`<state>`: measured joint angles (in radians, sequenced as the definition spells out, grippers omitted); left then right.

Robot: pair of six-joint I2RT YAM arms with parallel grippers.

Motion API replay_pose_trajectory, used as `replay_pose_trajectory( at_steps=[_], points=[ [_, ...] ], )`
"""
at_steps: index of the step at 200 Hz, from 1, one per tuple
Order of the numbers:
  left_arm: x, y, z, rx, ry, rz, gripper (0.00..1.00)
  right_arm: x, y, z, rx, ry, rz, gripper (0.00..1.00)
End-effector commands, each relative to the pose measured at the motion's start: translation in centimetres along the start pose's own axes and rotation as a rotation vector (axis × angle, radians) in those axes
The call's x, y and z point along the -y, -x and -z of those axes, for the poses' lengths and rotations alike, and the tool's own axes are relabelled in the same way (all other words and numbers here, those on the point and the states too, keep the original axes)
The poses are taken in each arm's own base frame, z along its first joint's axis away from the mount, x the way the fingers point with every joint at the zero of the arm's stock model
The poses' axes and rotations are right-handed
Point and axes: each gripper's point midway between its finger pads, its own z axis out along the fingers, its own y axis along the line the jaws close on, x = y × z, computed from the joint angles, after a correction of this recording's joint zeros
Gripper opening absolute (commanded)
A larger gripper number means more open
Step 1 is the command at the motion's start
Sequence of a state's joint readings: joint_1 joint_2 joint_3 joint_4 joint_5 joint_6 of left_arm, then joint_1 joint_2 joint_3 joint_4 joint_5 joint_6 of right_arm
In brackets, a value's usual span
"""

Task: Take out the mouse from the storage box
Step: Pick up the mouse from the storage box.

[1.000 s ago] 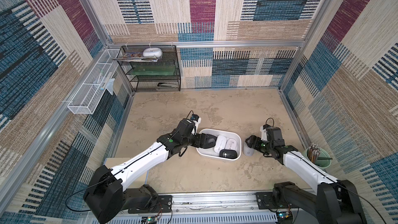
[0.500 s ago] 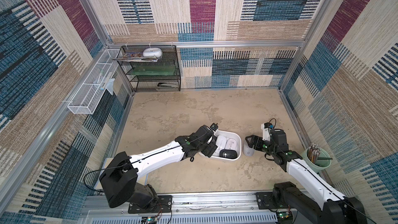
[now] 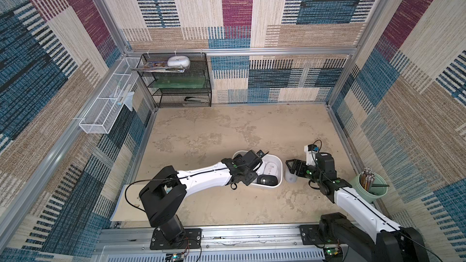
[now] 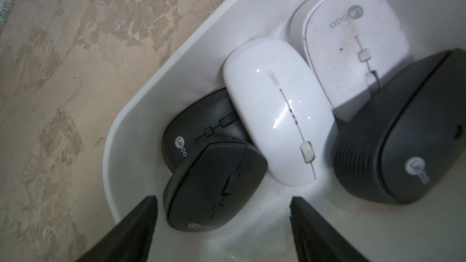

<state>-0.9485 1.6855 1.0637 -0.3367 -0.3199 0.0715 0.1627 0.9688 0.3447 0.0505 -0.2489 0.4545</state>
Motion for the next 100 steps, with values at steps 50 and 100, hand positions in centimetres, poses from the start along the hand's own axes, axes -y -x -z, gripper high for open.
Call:
replay_pose_trajectory(
  at_steps=[50,100],
  points=[
    [-0.7,-1.3,-1.8,-0.095,0.093,-0.064,0.85,-0.4,0.5,-0.1,0.014,0.018,0.015,0.87],
    [-0.8,-1.6,-2.6,-0.123,0.109,-0.071,0.70,-0.4,0.5,-0.1,0.014,0.017,0.015,0.87]
  ],
)
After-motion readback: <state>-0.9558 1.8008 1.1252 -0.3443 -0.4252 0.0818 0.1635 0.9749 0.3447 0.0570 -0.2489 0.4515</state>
